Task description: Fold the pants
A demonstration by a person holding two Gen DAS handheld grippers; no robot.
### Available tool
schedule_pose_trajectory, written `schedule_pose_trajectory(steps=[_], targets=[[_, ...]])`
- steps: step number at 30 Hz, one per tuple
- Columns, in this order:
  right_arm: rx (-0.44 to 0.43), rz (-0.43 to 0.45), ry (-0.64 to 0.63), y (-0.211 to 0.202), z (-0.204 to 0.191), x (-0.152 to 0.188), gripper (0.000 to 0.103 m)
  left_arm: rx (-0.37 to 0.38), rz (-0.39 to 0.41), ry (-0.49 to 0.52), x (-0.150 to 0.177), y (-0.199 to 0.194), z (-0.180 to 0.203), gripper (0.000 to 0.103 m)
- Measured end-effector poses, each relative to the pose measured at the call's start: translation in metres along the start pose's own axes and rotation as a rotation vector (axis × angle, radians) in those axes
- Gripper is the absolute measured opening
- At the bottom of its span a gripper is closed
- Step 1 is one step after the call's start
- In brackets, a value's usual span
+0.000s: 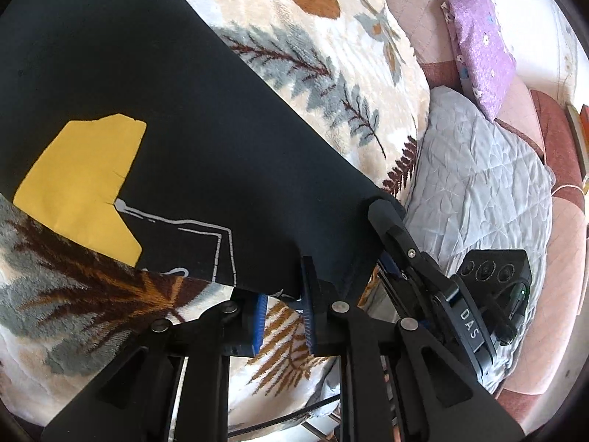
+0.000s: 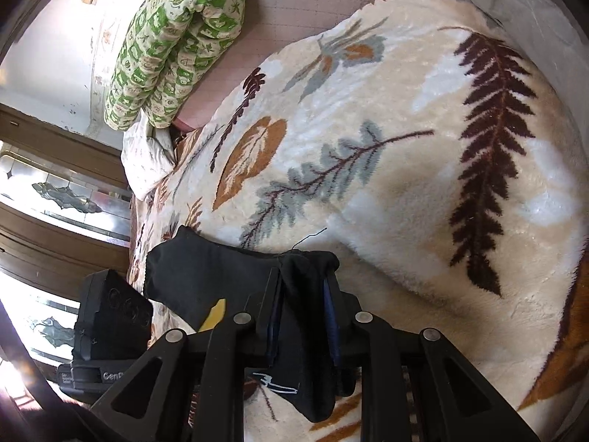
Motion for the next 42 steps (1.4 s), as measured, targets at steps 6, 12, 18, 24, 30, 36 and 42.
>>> schedule_pose_trajectory(steps=[6,12,18,24,30,36,42], targets=[[0.032,-0.001,0.006,0.000,-0.009,-0.002,0.021,0.017,0.011,0.042,-0.001,-0.016,0.006,0.013],[0.056,-0.008,0.001,-0.001,-0.022,-0.005,0.021,0.047,0.006,0.048,-0.004,-0.030,0.008,0.013],[0.095,-0.018,-0.018,-0.001,-0.044,-0.008,0.021,0.088,-0.006,0.016,-0.008,-0.048,0.000,0.013],[0.153,-0.038,-0.045,0.007,-0.071,-0.012,0.023,0.120,-0.009,-0.030,-0.015,-0.069,-0.018,0.013],[0.209,-0.081,-0.089,0.032,-0.102,-0.018,0.024,0.133,-0.001,-0.084,-0.028,-0.085,-0.041,0.013],[0.225,-0.119,-0.107,0.064,-0.126,-0.023,0.025,0.136,0.010,-0.151,-0.042,-0.102,-0.073,0.013],[0.217,-0.147,-0.101,0.098,-0.144,-0.026,0.027,0.144,0.023,-0.181,-0.055,-0.124,-0.100,0.013]])
Point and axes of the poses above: each gripper's, at about its wrist camera, not at the fingertips, and y roughly the way its jaws point, z to its right, x to its underside, the point moved 10 cm from there along y, roughly the way its jaws point, and after that the axes turned 11 degrees about -z, right-handed, at the moved point
